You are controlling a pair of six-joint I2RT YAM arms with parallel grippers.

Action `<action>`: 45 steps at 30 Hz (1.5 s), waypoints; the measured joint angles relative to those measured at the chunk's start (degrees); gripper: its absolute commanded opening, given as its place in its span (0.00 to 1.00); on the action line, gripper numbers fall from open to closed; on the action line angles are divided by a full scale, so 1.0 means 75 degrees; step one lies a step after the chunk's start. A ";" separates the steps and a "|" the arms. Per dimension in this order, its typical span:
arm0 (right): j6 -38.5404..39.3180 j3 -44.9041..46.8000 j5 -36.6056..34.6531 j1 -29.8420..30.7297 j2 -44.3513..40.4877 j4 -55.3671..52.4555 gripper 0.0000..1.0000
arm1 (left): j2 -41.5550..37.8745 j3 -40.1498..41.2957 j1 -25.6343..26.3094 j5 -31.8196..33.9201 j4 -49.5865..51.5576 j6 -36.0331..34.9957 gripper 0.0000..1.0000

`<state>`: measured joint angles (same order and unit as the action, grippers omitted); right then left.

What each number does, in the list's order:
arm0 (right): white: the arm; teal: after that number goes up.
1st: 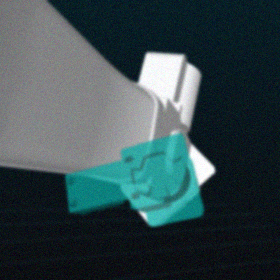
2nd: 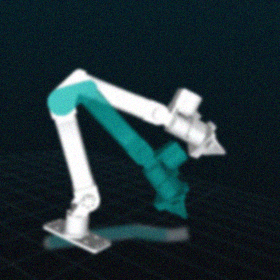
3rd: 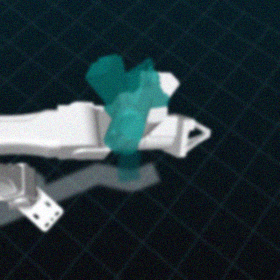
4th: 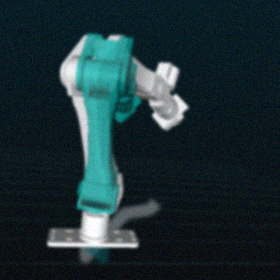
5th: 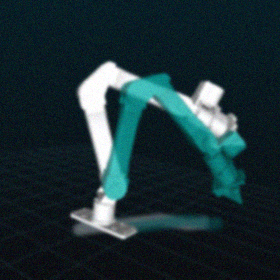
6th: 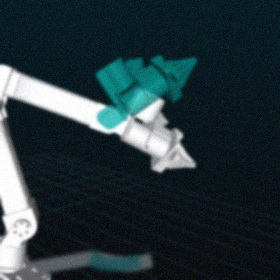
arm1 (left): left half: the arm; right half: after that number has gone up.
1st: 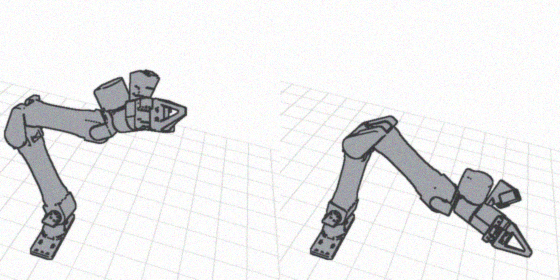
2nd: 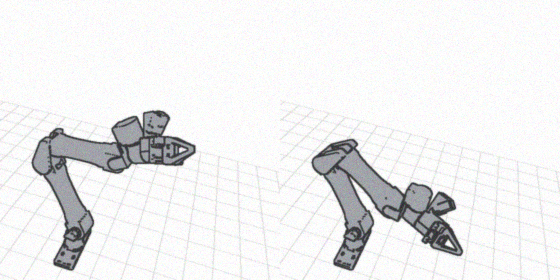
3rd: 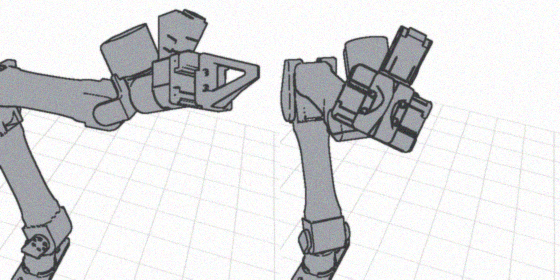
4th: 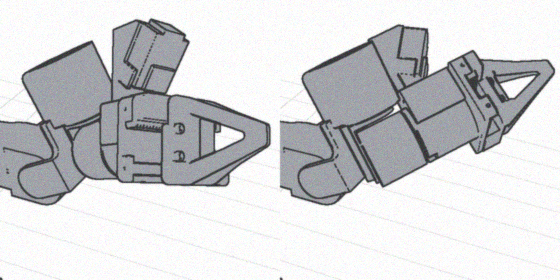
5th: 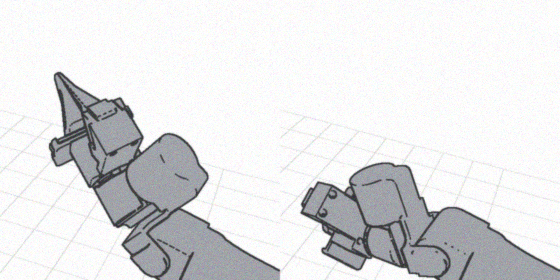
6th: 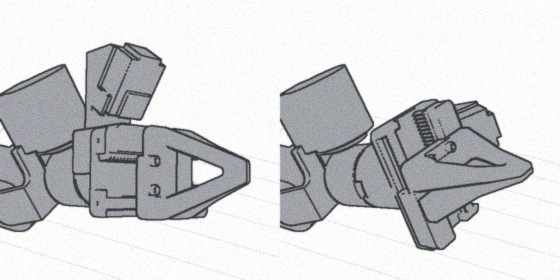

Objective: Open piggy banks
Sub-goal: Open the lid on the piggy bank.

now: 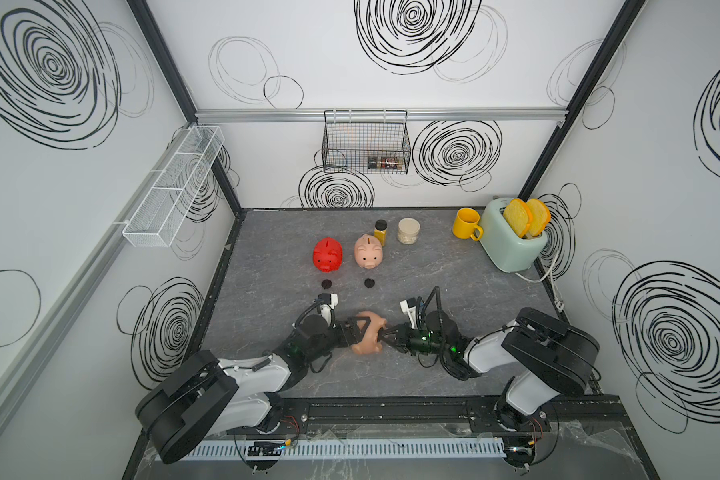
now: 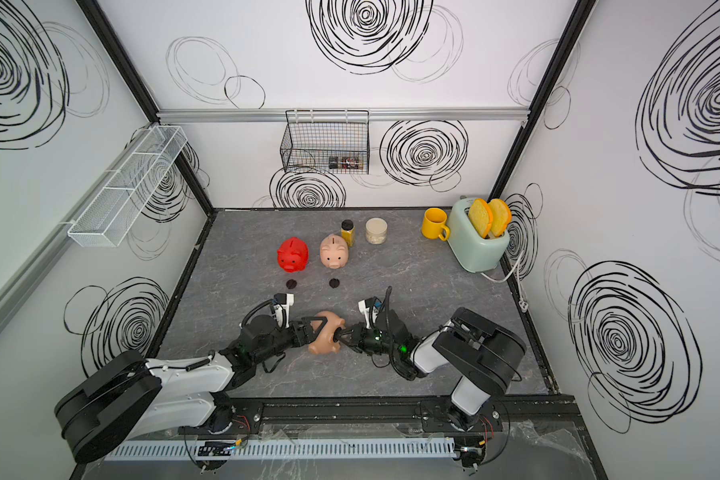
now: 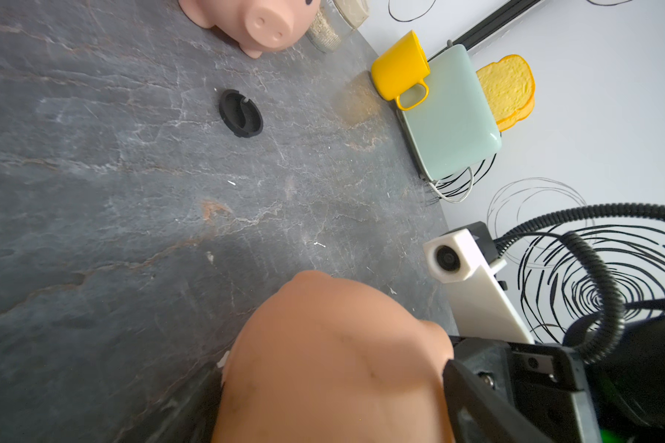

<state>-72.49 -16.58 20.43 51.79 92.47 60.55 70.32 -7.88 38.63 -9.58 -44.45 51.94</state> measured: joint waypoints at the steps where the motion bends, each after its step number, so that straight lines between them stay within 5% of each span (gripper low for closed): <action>1: 0.0085 0.0000 -0.0047 0.0017 -0.0026 -0.0023 0.00 | 0.0015 0.0000 0.0000 0.0003 -0.0020 0.0000 0.92; 17: 0.1093 -0.0026 -0.0329 0.0178 0.0079 0.0146 0.00 | 0.0236 0.0000 -0.0003 0.0152 -0.0300 0.0003 0.92; 45: 0.5126 -0.0356 -0.2276 0.0886 0.0012 -0.0469 0.00 | 0.0332 -0.0268 -0.0184 0.0341 -0.0023 -0.0233 0.92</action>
<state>-34.04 -19.25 3.36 58.43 92.55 57.04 72.82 -9.89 37.26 -7.03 -44.62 50.19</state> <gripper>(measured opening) 0.058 0.918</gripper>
